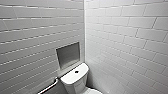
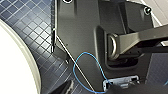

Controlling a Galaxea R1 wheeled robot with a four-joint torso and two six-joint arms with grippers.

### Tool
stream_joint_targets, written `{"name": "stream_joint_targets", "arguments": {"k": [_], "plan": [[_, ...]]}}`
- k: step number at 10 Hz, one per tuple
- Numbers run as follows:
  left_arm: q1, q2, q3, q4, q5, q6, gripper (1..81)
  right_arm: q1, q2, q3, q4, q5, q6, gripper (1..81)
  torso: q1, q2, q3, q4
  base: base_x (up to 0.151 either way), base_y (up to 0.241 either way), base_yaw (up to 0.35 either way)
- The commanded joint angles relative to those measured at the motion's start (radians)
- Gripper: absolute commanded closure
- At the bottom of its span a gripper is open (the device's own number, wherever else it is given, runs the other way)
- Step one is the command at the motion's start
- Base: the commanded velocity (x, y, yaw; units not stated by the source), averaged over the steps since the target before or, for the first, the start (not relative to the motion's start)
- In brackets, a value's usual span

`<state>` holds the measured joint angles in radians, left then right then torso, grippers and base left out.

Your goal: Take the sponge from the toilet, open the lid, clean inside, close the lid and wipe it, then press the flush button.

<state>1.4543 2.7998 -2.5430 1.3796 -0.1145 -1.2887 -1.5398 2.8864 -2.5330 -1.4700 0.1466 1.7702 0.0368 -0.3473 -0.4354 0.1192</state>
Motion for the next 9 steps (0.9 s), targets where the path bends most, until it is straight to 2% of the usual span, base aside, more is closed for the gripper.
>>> {"name": "stream_joint_targets", "arguments": {"k": [1, 2, 3, 6, 9], "plan": [[-0.086, 0.014, 0.111, -0.952, 0.268, 0.888, 1.0, 0.032, -0.005, 0.007, -0.009, -0.021, -0.002, 81.1, 0.000, 0.000, 0.000, 0.000, 0.000, 0.000, 0.000], [-0.053, 0.000, 0.083, -0.589, 0.157, 0.566, 1.0, 0.032, -0.003, 0.007, -0.009, -0.021, -0.002, 81.1, 0.000, 0.000, 0.000, 0.000, 0.000, 0.000, 0.000], [-0.119, -0.032, 0.167, -1.036, 0.257, 0.976, 1.0, 0.032, -0.003, 0.007, -0.010, -0.021, -0.002, 81.1, 0.000, 0.000, 0.000, 0.000, 0.000, 0.000, 0.000], [-0.214, -0.072, 0.233, -1.018, 0.266, 0.997, 1.0, 0.032, 0.001, 0.007, -0.009, -0.021, -0.002, 81.1, 0.000, 0.000, 0.000, 0.000, 0.000, 0.000, 0.000], [-0.284, -0.178, 0.496, -0.919, 0.263, 1.002, 1.0, 0.034, 0.004, 0.011, -0.010, -0.019, -0.002, 81.1, 0.000, 0.000, 0.000, 0.000, 0.000, 0.000, 0.000]]}}
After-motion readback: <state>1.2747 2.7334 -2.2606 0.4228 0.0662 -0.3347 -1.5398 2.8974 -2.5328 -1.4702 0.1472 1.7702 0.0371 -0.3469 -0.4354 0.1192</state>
